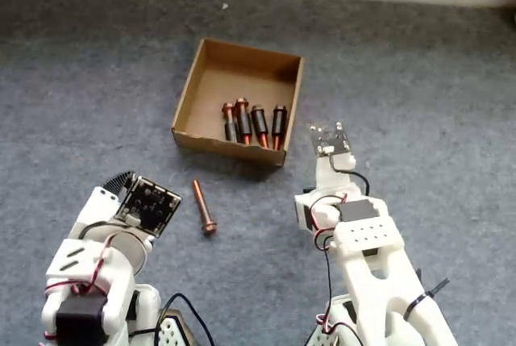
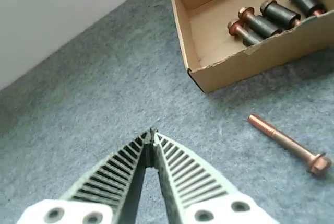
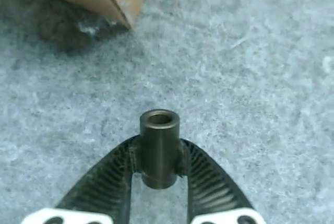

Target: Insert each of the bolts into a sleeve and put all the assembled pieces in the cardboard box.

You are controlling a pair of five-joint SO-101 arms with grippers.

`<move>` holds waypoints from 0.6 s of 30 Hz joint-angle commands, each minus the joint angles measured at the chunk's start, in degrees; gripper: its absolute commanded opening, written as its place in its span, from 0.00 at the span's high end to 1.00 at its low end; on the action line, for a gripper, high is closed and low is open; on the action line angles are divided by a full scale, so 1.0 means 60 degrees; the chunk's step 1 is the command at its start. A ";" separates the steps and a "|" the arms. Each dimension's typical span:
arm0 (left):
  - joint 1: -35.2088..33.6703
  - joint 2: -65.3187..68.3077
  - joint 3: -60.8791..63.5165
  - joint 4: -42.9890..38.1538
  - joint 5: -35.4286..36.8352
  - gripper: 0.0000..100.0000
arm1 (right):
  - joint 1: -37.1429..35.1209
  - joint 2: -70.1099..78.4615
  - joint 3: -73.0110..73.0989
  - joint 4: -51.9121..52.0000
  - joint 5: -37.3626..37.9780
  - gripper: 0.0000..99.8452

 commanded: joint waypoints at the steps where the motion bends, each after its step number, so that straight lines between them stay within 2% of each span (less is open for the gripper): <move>1: 0.0139 0.1414 -0.0886 -0.0015 -0.0469 0.99 | 0.0095 -0.0286 -0.0095 -0.0212 -0.0088 0.99; 6: 0.0139 0.3656 -0.2396 0.0029 -0.1260 0.99 | 0.0095 -0.0286 -0.0095 -0.0212 -0.0088 0.99; 9: 0.0139 0.4842 -0.3070 0.0029 -0.2462 0.98 | 0.0095 -0.0286 -0.0095 -0.0212 -0.0088 0.99; 11: 0.0095 0.5575 -0.3333 0.0029 -0.3516 0.93 | 0.0095 -0.0330 -0.0095 -0.0212 -0.0088 0.99; 14: 0.0125 0.6615 -0.3436 -0.0044 -0.4103 0.85 | 0.0212 -0.0344 -0.0095 -0.0227 -0.0088 0.99; 18: 0.0388 0.7875 -0.3421 -0.0117 -0.5128 0.84 | 0.0711 -0.0344 -0.0095 -0.0374 -0.0088 0.99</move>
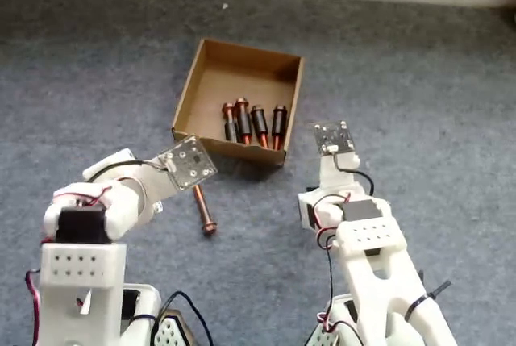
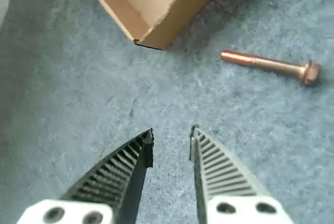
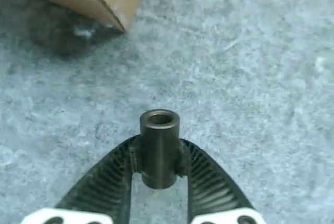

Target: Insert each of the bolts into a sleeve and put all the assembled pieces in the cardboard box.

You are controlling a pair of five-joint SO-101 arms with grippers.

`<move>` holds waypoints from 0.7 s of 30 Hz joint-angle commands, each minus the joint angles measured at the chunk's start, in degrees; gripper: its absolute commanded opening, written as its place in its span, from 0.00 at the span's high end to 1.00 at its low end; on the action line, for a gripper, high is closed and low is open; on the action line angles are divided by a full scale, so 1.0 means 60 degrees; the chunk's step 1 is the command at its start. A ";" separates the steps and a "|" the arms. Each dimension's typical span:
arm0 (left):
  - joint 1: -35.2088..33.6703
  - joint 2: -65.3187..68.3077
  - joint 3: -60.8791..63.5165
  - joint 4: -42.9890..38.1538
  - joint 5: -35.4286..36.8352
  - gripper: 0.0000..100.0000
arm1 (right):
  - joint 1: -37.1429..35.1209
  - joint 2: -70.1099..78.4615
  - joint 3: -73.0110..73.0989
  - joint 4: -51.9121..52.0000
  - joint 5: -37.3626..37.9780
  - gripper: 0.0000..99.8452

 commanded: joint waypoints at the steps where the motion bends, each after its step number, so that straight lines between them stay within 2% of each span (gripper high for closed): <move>1: 0.0418 0.1092 -0.0432 -0.0190 -0.0967 0.84 | 0.0418 -0.0256 -0.0081 -0.0491 -0.0088 0.99; 11: 0.1092 0.3319 -0.0447 -0.0264 -0.3429 0.83 | 0.0476 -0.0330 0.0227 -0.0930 -0.0088 0.99; 17: 0.1590 0.4227 -0.0462 -0.0293 -0.4440 0.83 | 0.0696 -0.0344 0.0212 -0.0930 -0.0088 0.99; 21: 0.1883 0.4974 -0.0462 -0.1070 -0.4630 0.83 | 0.1033 -0.0344 0.0183 -0.0930 -0.0088 0.99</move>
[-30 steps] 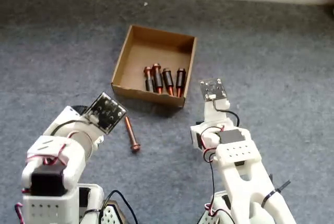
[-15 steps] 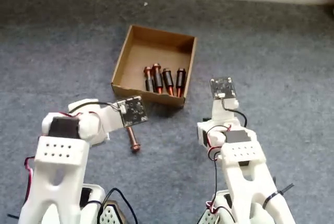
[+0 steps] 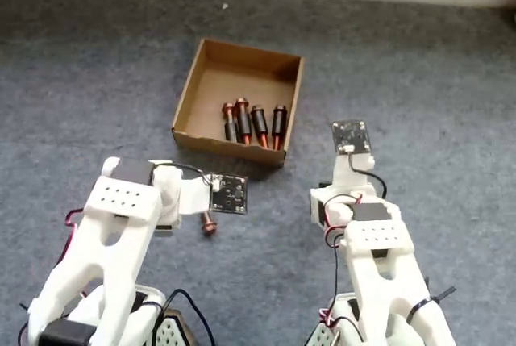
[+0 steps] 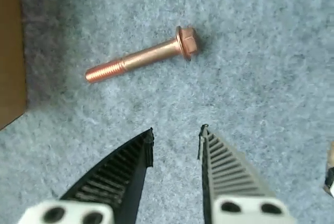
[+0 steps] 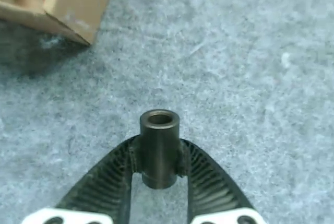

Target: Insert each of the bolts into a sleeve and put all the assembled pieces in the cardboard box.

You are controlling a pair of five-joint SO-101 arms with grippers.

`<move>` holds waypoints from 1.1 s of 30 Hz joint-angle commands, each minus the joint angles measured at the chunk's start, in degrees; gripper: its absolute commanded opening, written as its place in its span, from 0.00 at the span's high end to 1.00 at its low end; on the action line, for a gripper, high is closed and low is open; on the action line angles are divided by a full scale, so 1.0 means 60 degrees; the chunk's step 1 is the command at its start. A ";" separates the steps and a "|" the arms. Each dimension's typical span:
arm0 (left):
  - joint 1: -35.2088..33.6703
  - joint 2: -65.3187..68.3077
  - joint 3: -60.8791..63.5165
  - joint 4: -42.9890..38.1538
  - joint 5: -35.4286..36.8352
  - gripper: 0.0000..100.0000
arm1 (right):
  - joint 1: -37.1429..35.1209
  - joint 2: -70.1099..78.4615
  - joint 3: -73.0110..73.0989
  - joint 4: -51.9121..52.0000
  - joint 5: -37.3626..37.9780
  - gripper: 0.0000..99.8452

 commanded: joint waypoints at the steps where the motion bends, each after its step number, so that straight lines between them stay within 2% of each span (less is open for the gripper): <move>1: 0.0388 0.0623 -0.0462 -0.0821 -0.1421 0.83 | 0.0212 -0.0344 -0.0139 -0.0227 -0.0088 0.99; 6: 0.0886 0.1634 -0.0520 -0.1685 -0.1421 0.83 | 0.0212 -0.0344 -0.0139 -0.0227 -0.0088 0.99; 21: 0.1912 0.5033 -0.2440 -0.1744 -0.1363 0.83 | 0.0212 -0.0315 -0.0139 -0.0227 -0.0073 0.99; 33: 0.2234 0.5341 -0.2454 -0.1685 -0.1260 0.84 | 0.0198 -0.0330 -0.0139 -0.0227 -0.0029 0.99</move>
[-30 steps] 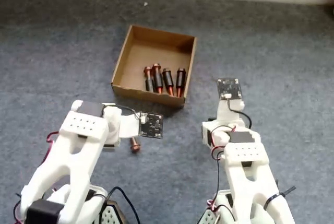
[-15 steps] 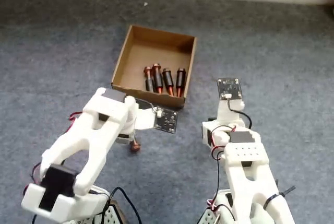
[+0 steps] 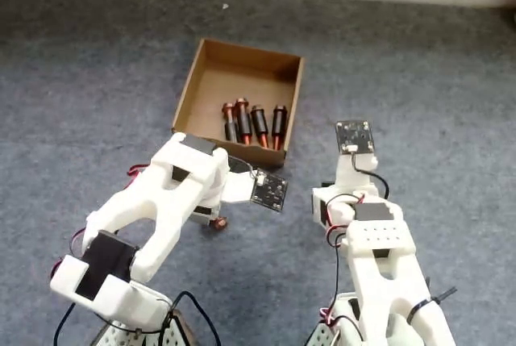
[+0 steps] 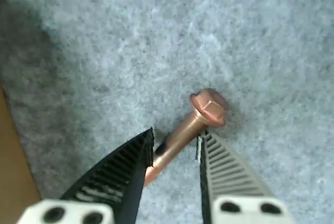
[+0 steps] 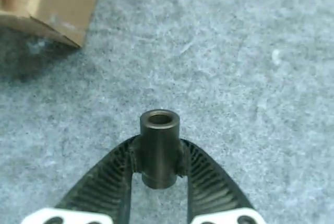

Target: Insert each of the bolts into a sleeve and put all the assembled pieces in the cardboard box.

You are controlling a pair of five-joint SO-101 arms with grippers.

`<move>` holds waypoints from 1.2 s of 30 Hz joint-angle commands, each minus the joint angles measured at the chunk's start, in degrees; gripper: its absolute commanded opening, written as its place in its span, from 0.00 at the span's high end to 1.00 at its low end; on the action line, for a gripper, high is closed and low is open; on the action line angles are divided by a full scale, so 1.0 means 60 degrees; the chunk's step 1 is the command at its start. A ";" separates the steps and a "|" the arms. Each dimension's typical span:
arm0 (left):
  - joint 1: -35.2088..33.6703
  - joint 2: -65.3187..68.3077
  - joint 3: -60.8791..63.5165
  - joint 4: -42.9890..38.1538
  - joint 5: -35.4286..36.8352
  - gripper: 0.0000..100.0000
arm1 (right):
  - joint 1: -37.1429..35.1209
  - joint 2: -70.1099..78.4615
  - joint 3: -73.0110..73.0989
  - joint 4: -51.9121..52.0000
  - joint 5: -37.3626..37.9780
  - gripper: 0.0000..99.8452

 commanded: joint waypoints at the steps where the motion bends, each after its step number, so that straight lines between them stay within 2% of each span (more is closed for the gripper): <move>1: 0.0374 0.0007 -0.0110 0.0015 -0.1026 0.84 | 0.0081 -0.0344 -0.0139 -0.0227 -0.0029 0.99; 5: 0.0945 0.0022 -0.0125 -0.0044 -0.0088 0.84 | 0.0081 -0.0344 -0.0139 -0.0227 -0.0015 0.99; 9: 0.1179 0.0022 -0.0081 -0.0044 -0.0015 0.84 | 0.0081 -0.0344 -0.0125 -0.0227 -0.0015 0.99; 15: 0.1473 0.0037 -0.0066 0.0015 -0.0015 0.99 | 0.0081 -0.0344 -0.0125 -0.0227 -0.0015 0.99; 18: 0.1429 0.0007 -0.0125 0.0029 0.0117 0.99 | 0.0081 -0.0344 -0.0125 -0.0227 -0.0015 0.99; 23: 0.1414 -0.0593 -0.0066 0.0029 0.1568 1.00 | 0.0081 -0.0344 -0.0125 -0.0227 -0.0015 0.99; 30: 0.1370 -0.3319 -0.0051 0.0542 0.3824 1.00 | 0.0095 -0.0359 -0.0125 -0.0227 -0.0059 0.99; 36: 0.1355 -0.5311 -0.0051 0.0571 0.6418 1.00 | 0.0110 -0.0374 -0.0139 0.0227 -0.0088 0.99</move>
